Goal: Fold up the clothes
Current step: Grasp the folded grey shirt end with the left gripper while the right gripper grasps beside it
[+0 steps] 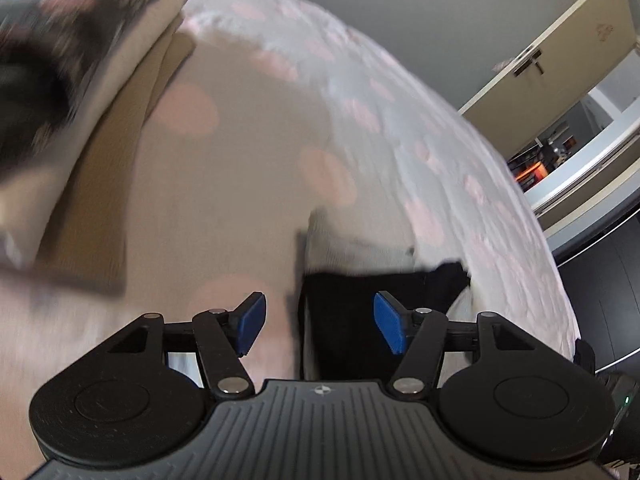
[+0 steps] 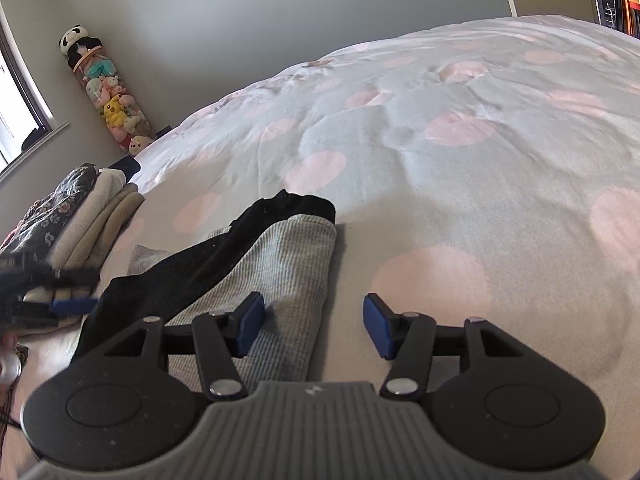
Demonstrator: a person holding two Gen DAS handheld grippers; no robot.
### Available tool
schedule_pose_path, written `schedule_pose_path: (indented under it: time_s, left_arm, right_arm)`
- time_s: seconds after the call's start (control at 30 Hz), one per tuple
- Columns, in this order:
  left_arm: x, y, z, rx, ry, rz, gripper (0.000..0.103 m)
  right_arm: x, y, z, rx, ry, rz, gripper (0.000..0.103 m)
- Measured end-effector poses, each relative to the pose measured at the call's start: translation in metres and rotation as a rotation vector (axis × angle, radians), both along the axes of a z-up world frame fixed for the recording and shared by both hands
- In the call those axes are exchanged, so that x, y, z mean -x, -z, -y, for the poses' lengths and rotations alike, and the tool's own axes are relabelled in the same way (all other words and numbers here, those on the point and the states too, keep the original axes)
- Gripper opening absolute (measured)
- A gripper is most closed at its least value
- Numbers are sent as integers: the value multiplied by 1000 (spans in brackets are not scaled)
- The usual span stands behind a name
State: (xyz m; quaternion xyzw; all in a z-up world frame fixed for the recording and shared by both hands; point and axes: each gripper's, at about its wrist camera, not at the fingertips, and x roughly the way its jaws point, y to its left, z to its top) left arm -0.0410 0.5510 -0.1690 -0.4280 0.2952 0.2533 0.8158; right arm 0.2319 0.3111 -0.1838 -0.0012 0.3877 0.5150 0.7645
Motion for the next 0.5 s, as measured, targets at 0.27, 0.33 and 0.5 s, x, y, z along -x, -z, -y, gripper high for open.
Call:
schedule_pose_path:
  time_s: [0.27, 0.33, 0.5]
  left_arm:
    - [-3, 29, 3, 58, 15, 60, 58]
    - [-10, 33, 3, 56, 25, 79, 58]
    - [-24, 40, -3, 80, 26, 128, 52]
  right_arm:
    - [0, 3, -1, -28, -1, -27, 61]
    - [0, 4, -1, -34, -1, -34, 66]
    - [-3, 7, -5, -58, 5, -64, 71]
